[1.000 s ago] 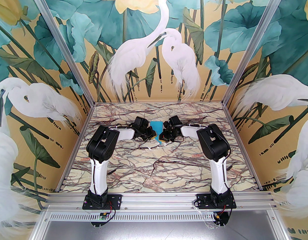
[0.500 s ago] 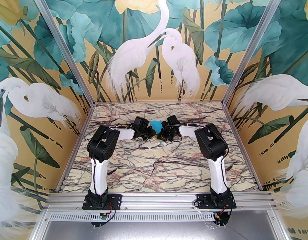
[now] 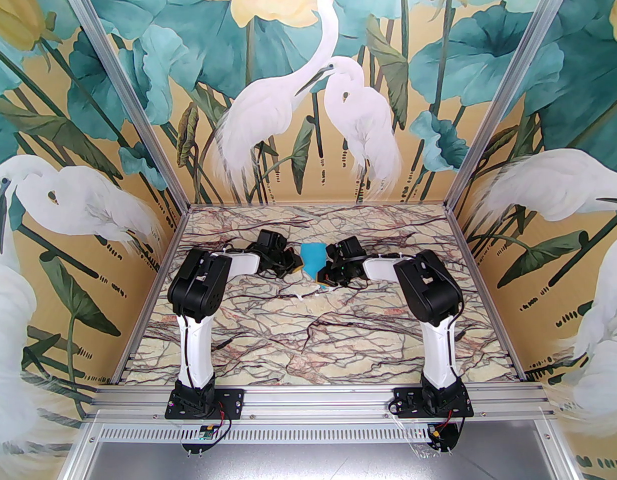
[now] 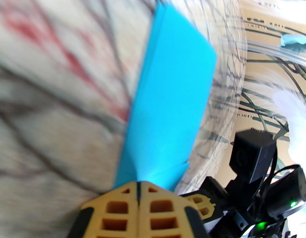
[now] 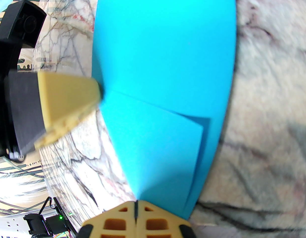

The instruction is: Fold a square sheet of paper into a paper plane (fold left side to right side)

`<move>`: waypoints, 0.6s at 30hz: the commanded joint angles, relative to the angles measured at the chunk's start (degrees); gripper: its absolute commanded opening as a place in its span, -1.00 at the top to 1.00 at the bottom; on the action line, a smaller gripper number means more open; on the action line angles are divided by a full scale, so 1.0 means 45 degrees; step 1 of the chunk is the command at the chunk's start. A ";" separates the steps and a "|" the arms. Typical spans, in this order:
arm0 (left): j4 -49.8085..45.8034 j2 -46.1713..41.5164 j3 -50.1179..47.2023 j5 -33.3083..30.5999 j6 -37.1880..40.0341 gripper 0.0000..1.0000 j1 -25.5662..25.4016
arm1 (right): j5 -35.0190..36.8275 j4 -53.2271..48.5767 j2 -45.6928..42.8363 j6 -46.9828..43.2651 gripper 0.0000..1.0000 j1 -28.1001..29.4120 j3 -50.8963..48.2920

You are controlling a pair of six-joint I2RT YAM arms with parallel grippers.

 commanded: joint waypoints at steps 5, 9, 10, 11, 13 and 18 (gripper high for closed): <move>-0.0685 0.0406 0.0302 -0.0205 0.0458 0.90 0.0199 | 0.0576 -0.2072 -0.0833 -0.0086 0.91 -0.0023 -0.0256; -0.0769 0.0183 0.0340 -0.0015 0.0496 0.87 0.0163 | 0.0759 -0.2568 -0.1314 -0.0365 0.78 -0.0088 0.0673; -0.0789 0.0101 0.0340 0.0017 0.0497 0.84 0.0163 | 0.0776 -0.2712 -0.1297 -0.0437 0.77 -0.0102 0.0921; -0.0809 0.0003 0.0321 0.0035 0.0497 0.82 0.0171 | 0.0889 -0.2892 -0.1249 -0.0541 0.77 -0.0117 0.1205; -0.0848 -0.0166 0.0311 0.0076 0.0491 0.73 0.0162 | 0.1185 -0.3287 -0.1027 -0.0780 0.77 -0.0150 0.1733; -0.0868 -0.0619 0.0272 0.0182 0.0437 0.40 0.0155 | 0.1590 -0.3967 -0.0022 -0.1315 0.76 -0.0216 0.2923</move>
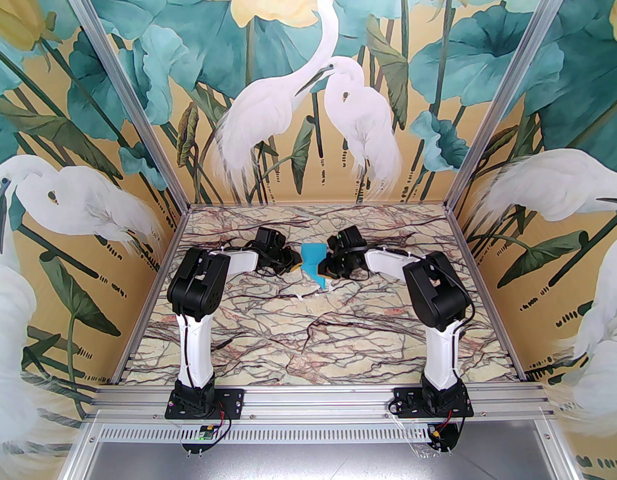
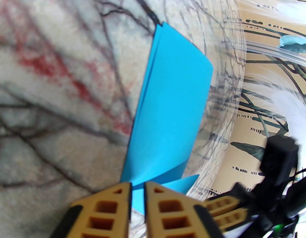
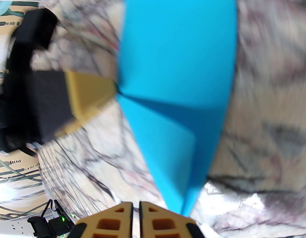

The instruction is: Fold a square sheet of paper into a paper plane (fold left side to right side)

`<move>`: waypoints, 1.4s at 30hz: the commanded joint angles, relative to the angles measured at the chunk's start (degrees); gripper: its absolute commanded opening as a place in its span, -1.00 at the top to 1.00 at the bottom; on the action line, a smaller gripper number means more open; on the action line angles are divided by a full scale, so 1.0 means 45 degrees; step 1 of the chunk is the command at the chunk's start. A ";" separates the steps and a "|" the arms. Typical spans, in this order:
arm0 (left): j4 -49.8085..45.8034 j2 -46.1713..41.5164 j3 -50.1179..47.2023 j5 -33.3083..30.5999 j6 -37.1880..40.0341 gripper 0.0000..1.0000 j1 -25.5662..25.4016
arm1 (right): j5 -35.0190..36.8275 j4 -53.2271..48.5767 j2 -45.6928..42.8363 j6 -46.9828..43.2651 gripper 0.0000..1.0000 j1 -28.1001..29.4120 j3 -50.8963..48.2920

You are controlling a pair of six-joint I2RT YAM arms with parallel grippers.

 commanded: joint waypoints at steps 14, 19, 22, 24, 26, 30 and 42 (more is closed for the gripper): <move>-0.0672 -0.1125 -0.0645 -0.0408 0.0097 0.09 -0.0147 | 0.1578 -0.1603 0.2097 -0.1450 0.79 -0.0166 0.1365; -0.0937 -0.0733 -0.0399 -0.0863 0.0217 0.06 -0.0442 | 0.1493 -0.1423 0.2094 -0.1348 0.85 -0.0153 0.1135; -0.0975 -0.0426 -0.0072 -0.0918 0.0235 0.06 -0.0560 | 0.1438 -0.1391 0.2074 -0.1324 0.85 -0.0151 0.1028; -0.1025 -0.0216 0.0188 -0.0980 0.0235 0.07 -0.0611 | 0.1383 -0.1328 0.2054 -0.1316 0.85 -0.0153 0.0936; -0.1034 -0.0140 0.0340 -0.1107 0.0196 0.08 -0.0657 | 0.1326 -0.1300 0.2024 -0.1301 0.85 -0.0128 0.0888; -0.1139 0.0061 0.0556 -0.1143 0.0162 0.10 -0.0648 | 0.1266 -0.1188 0.2012 -0.1206 0.85 -0.0085 0.0760; 0.0806 -0.0065 -0.0196 -0.0123 -0.0244 0.29 -0.0960 | 0.1125 -0.0934 0.2086 -0.0974 0.85 -0.0026 0.0593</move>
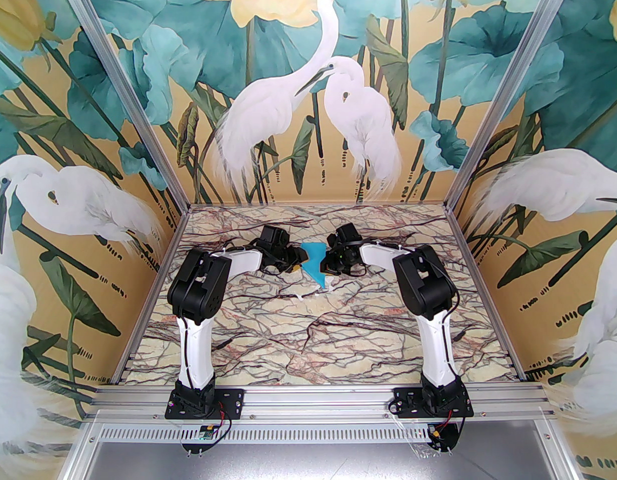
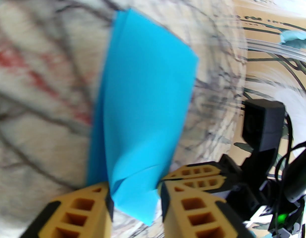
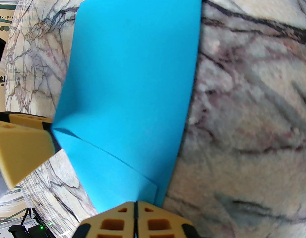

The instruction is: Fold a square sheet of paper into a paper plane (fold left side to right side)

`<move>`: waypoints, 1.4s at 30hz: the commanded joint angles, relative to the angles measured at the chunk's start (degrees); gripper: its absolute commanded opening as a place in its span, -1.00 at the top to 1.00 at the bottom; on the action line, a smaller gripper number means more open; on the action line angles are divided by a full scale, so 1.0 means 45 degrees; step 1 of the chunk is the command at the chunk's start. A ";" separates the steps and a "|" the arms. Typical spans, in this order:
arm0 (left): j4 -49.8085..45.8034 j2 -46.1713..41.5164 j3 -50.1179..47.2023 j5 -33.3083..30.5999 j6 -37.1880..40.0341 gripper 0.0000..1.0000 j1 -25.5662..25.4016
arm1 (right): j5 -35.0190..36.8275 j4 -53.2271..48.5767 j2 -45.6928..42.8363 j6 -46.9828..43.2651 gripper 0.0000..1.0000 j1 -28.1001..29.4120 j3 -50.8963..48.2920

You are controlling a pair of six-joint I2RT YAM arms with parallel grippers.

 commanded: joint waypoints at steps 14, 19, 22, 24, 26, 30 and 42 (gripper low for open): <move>-0.0818 -0.0422 -0.0693 -0.1239 0.0807 0.97 -0.0613 | 0.0174 0.1412 -0.1267 0.1445 0.68 0.0083 -0.1745; -0.2149 -0.0876 -0.0561 -0.1605 0.1205 1.00 -0.0656 | 0.0284 0.1852 -0.2231 0.1591 0.66 0.0125 -0.2610; -0.2782 -0.1280 -0.0647 -0.2000 0.1301 1.00 -0.0728 | 0.0177 0.1736 -0.2515 0.1528 0.70 0.0304 -0.2909; -0.3031 -0.1585 -0.0761 -0.2208 0.1303 1.00 -0.0858 | 0.0099 0.1755 -0.2675 0.1498 0.72 0.0516 -0.3139; -0.3261 -0.1716 -0.0790 -0.2279 0.1189 1.00 -0.0951 | -0.0089 0.1873 -0.2735 0.1514 0.79 0.0697 -0.3318; -0.3516 -0.1814 -0.0771 -0.2368 0.0992 1.00 -0.1138 | -0.0209 0.1882 -0.2607 0.1556 0.87 0.1261 -0.3313; -0.3510 -0.1659 -0.0670 -0.2309 0.0893 1.00 -0.1277 | 0.0116 0.1278 -0.1404 0.1609 0.94 0.1756 -0.2869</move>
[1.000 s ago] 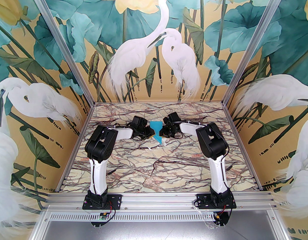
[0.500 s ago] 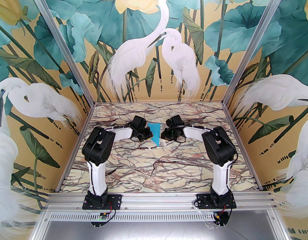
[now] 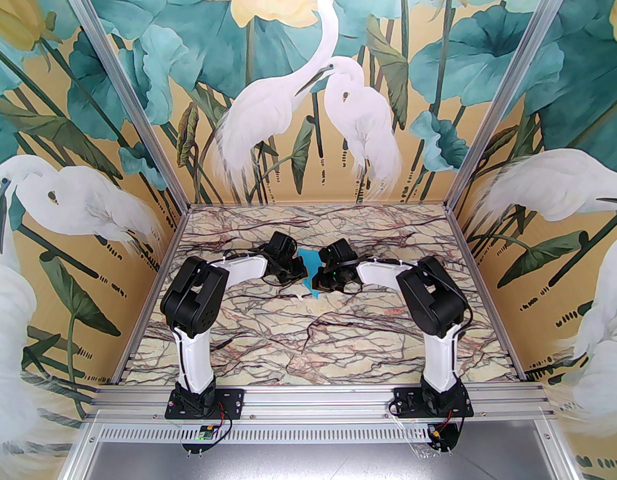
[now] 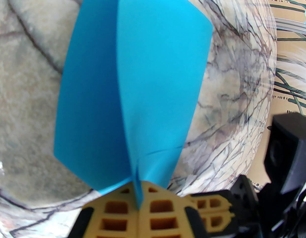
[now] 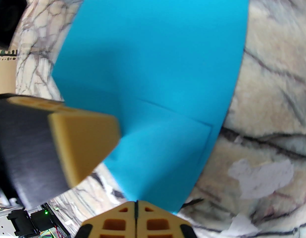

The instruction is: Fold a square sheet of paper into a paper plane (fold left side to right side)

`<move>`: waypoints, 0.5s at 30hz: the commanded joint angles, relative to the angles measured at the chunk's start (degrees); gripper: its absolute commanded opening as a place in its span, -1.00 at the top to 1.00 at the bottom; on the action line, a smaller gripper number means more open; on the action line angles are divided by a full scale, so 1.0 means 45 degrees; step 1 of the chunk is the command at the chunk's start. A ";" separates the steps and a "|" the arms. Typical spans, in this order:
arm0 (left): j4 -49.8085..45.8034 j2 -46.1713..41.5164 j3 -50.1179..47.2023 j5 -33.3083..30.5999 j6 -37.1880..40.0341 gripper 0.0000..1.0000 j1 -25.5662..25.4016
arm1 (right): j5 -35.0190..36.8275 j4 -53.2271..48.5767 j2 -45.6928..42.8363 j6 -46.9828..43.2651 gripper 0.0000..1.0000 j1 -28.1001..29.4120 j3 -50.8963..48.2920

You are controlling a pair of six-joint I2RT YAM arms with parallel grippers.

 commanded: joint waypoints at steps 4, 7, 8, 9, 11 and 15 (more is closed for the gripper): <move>-0.0243 -0.0077 0.0103 -0.0128 -0.0137 1.00 -0.0073 | 0.0735 -0.1094 0.0674 -0.0366 0.96 0.0115 0.0326; -0.0259 -0.0094 0.0115 -0.0195 -0.0137 1.00 -0.0073 | 0.0654 -0.1137 0.0374 -0.0446 0.96 0.0139 0.0157; -0.0316 -0.0094 0.0131 -0.0262 -0.0137 1.00 -0.0073 | 0.0642 -0.1155 0.0232 -0.0477 0.97 0.0129 0.0079; -0.0359 -0.0094 0.0138 -0.0354 -0.0152 1.00 -0.0073 | 0.0616 -0.1242 0.0067 -0.0517 0.97 0.0158 0.0028; -0.0346 -0.0075 0.0138 -0.0382 -0.0166 1.00 -0.0073 | 0.0553 -0.1288 -0.0175 -0.0570 0.96 0.0236 -0.0121; -0.0355 0.0081 0.0187 -0.0404 -0.0292 1.00 -0.0073 | 0.0406 -0.1351 -0.0431 -0.0592 0.96 0.0420 -0.0540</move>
